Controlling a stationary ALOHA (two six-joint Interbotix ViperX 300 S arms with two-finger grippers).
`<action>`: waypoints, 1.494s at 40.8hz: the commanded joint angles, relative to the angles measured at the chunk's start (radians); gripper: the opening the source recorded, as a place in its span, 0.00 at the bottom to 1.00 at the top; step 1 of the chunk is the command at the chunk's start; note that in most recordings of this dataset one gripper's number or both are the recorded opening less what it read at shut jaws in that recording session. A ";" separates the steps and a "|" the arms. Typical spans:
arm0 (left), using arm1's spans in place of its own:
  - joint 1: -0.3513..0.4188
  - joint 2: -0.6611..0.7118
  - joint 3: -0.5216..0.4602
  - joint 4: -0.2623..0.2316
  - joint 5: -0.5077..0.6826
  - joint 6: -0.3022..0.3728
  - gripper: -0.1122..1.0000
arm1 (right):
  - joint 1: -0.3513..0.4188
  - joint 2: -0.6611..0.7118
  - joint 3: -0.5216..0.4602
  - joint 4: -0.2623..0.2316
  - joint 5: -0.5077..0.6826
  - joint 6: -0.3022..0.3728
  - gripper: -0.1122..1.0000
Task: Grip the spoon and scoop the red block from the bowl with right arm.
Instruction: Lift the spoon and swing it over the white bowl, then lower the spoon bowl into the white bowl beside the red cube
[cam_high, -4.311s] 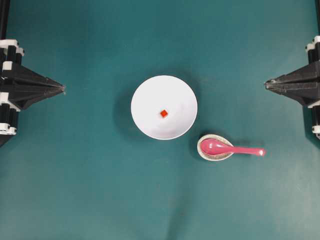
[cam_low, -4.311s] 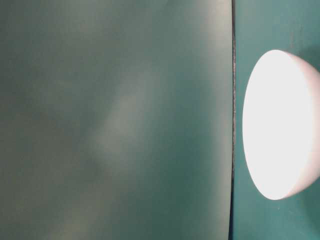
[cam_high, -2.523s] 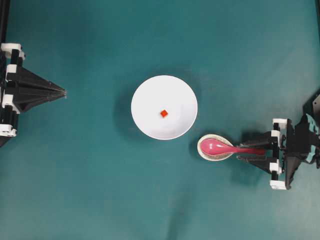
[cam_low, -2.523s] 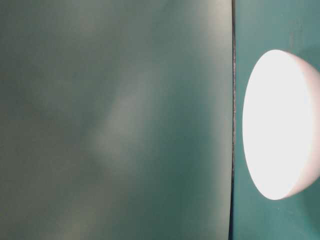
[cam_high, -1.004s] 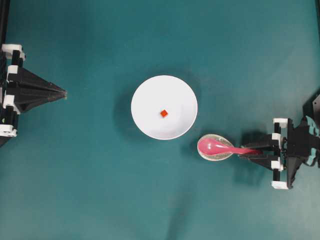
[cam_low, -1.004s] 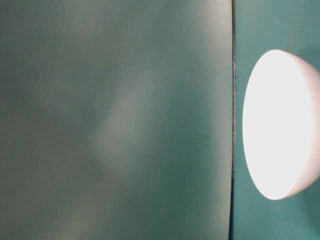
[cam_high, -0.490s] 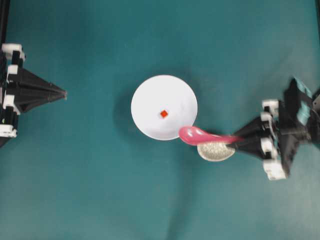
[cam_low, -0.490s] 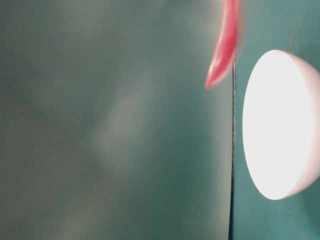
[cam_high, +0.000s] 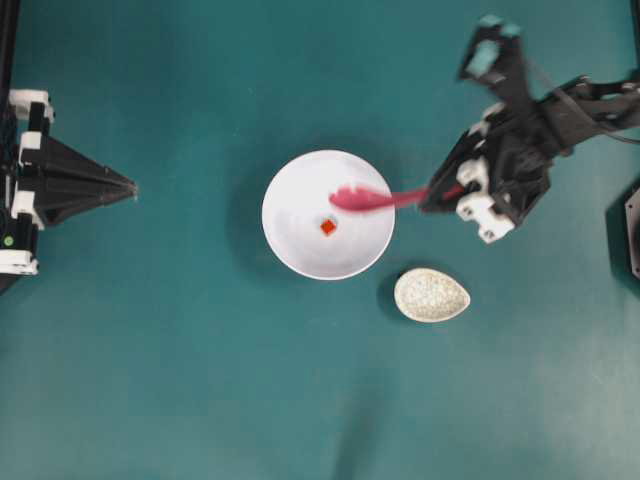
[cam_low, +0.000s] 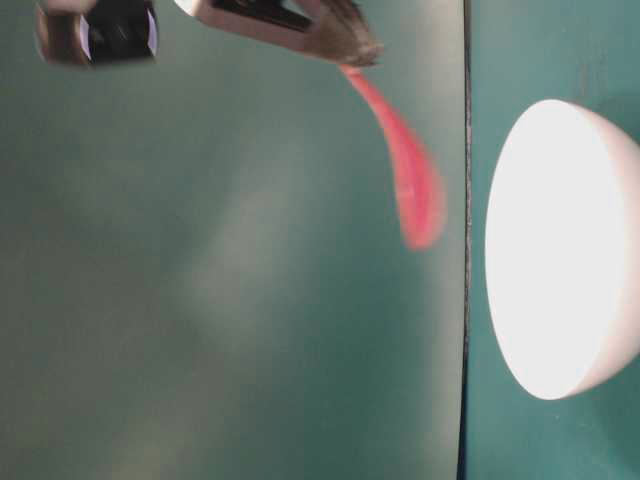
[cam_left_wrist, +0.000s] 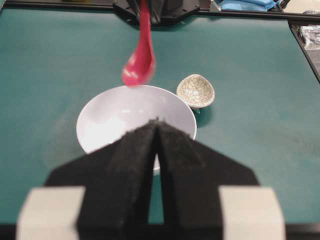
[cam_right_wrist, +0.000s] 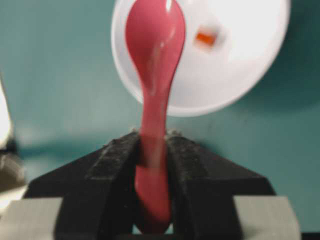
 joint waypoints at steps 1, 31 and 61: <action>0.000 0.009 -0.025 0.003 -0.009 0.002 0.10 | -0.005 0.063 -0.095 -0.058 0.078 0.026 0.29; 0.000 0.038 -0.023 0.002 -0.014 0.003 0.10 | 0.048 0.284 -0.367 -0.482 0.382 0.215 0.29; 0.000 0.038 -0.028 0.002 -0.014 0.005 0.10 | 0.094 0.362 -0.382 -0.503 0.276 0.199 0.29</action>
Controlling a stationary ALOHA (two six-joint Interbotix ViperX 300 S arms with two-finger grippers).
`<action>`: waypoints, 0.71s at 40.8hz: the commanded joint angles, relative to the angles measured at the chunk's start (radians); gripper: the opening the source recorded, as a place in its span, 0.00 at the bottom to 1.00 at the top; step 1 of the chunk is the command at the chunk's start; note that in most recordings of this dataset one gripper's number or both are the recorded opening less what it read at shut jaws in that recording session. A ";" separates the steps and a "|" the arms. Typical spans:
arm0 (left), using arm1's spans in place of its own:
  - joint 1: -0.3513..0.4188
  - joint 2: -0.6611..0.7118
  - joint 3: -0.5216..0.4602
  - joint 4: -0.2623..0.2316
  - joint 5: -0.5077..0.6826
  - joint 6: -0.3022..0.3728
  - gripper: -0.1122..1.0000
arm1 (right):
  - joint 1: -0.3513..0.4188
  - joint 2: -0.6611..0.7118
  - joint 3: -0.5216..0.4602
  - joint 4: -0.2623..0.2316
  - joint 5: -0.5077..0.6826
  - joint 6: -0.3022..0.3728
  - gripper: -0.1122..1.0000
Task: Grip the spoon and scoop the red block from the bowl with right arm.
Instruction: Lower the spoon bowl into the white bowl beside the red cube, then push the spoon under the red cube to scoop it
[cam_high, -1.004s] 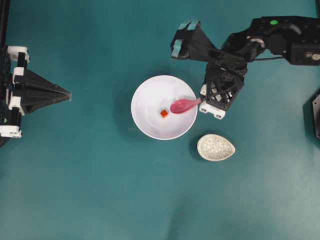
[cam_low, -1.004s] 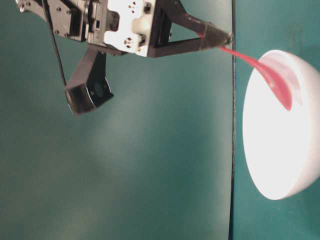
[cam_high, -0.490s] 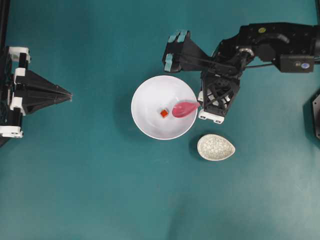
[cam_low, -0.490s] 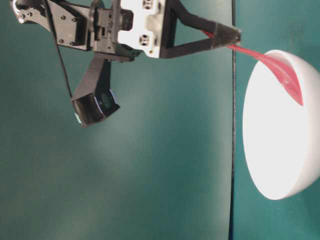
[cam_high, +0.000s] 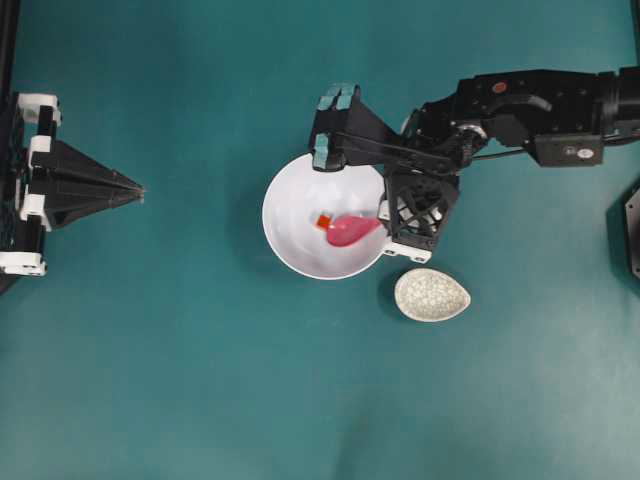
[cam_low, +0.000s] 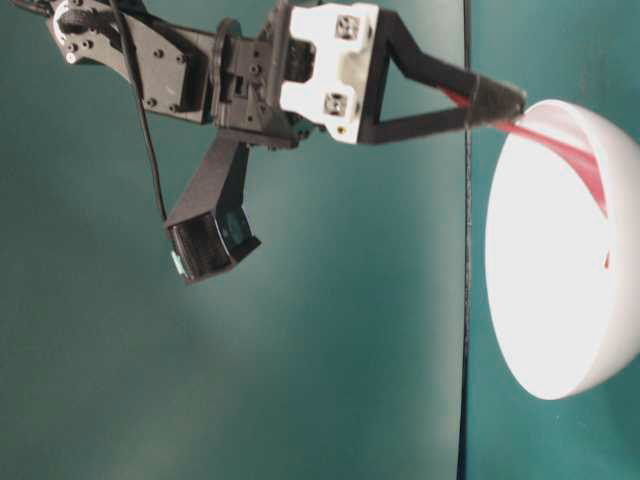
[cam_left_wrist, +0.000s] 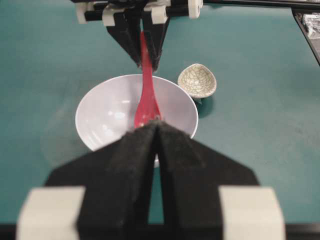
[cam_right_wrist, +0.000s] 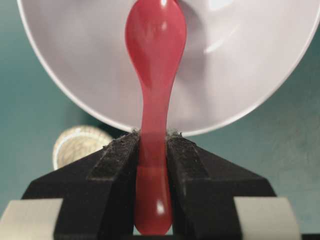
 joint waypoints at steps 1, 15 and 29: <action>0.000 0.006 -0.029 0.002 -0.011 0.002 0.10 | -0.002 -0.009 -0.032 -0.014 -0.012 0.003 0.29; 0.000 0.006 -0.028 0.003 -0.011 0.002 0.10 | -0.025 0.005 -0.040 -0.043 -0.087 0.026 0.29; 0.002 0.006 -0.028 0.002 -0.011 0.002 0.10 | -0.031 0.003 -0.038 -0.035 -0.158 0.046 0.29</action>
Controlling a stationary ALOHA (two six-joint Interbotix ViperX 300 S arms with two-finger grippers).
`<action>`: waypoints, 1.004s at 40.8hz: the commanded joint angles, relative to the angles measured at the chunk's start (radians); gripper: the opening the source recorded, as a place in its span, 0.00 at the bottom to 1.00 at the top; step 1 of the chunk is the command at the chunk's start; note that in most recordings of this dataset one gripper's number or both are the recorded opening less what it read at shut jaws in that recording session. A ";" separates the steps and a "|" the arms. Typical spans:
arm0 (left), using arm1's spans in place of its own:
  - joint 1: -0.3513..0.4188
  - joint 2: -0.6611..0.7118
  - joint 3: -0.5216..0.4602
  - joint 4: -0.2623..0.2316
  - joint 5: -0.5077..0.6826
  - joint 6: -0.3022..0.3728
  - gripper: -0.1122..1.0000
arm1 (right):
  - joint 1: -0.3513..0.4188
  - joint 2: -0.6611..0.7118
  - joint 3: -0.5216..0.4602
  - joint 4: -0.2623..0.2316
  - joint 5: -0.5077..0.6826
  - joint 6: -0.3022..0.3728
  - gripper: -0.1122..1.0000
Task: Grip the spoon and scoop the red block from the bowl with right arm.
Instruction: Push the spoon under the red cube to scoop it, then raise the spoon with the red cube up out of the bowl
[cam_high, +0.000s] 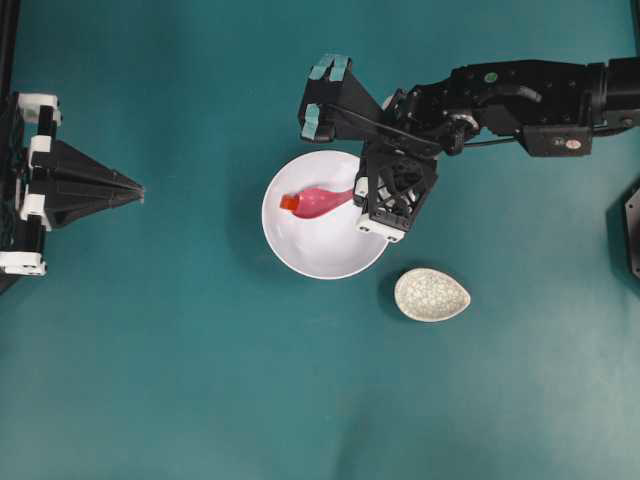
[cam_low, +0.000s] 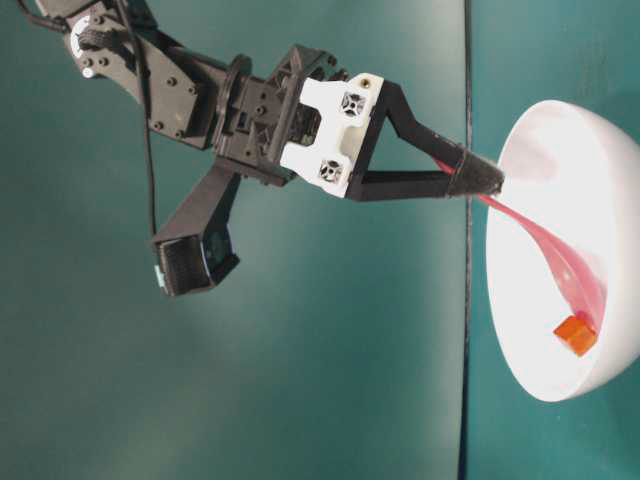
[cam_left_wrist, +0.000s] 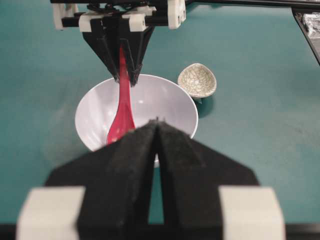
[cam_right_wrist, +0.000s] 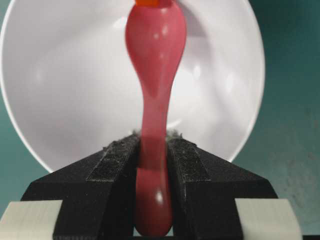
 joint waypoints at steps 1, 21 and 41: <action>0.002 0.005 -0.029 0.002 -0.011 0.002 0.10 | -0.002 -0.017 -0.029 0.005 -0.012 0.012 0.29; 0.000 0.006 -0.029 0.002 -0.011 0.002 0.10 | 0.032 -0.054 0.038 0.008 -0.075 0.061 0.29; 0.000 0.006 -0.029 0.003 -0.011 0.000 0.10 | 0.071 -0.330 0.331 0.005 -0.436 0.143 0.29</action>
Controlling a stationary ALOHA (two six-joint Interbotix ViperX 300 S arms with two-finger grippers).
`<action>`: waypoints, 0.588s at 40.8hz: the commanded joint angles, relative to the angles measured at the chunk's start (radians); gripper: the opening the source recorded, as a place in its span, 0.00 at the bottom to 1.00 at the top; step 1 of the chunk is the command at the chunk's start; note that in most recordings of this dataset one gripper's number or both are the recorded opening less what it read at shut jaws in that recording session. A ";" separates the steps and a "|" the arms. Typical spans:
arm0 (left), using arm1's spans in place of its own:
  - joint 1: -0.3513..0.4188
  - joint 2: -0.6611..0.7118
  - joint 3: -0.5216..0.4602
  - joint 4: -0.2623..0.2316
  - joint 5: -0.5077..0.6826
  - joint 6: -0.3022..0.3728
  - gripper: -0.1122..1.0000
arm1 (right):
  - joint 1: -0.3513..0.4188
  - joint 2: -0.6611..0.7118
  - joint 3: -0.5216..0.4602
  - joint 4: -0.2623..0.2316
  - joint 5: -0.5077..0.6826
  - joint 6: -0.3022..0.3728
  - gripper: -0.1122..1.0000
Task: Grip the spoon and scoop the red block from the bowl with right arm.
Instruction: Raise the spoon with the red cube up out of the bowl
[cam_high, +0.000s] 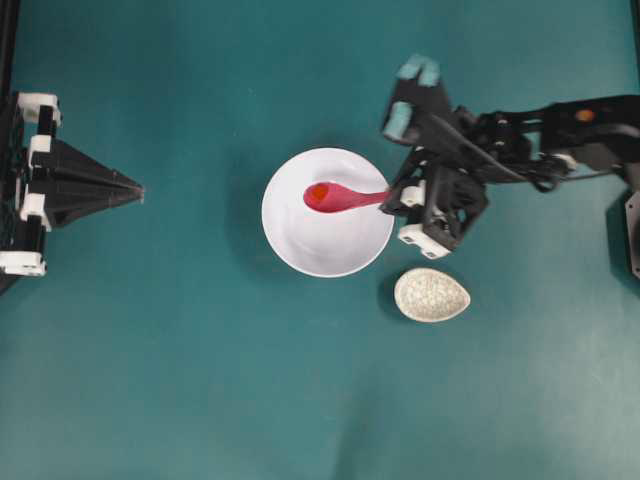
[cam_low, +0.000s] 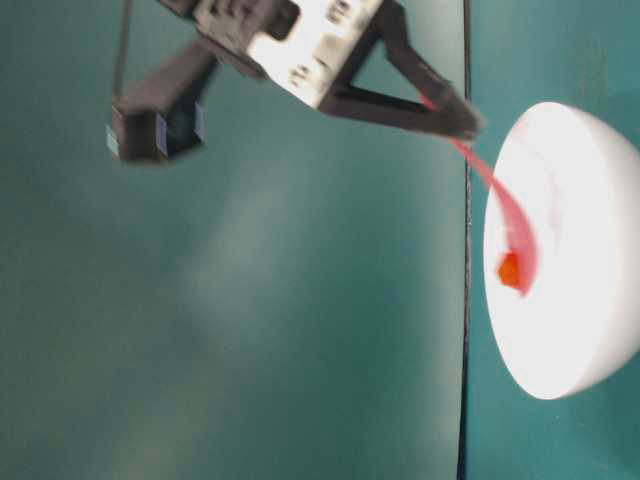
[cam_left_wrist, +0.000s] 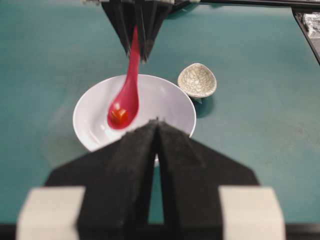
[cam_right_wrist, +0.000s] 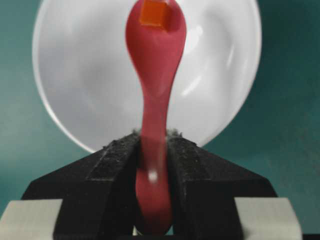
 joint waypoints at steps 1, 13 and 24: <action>0.000 0.006 -0.026 0.003 -0.011 0.000 0.10 | 0.006 -0.084 0.003 -0.002 -0.034 -0.002 0.29; 0.000 0.005 -0.028 0.002 -0.008 0.000 0.10 | 0.006 -0.242 -0.021 -0.006 -0.015 -0.003 0.29; 0.000 0.005 -0.028 0.002 -0.005 0.000 0.10 | 0.006 -0.287 -0.034 -0.008 -0.006 0.000 0.29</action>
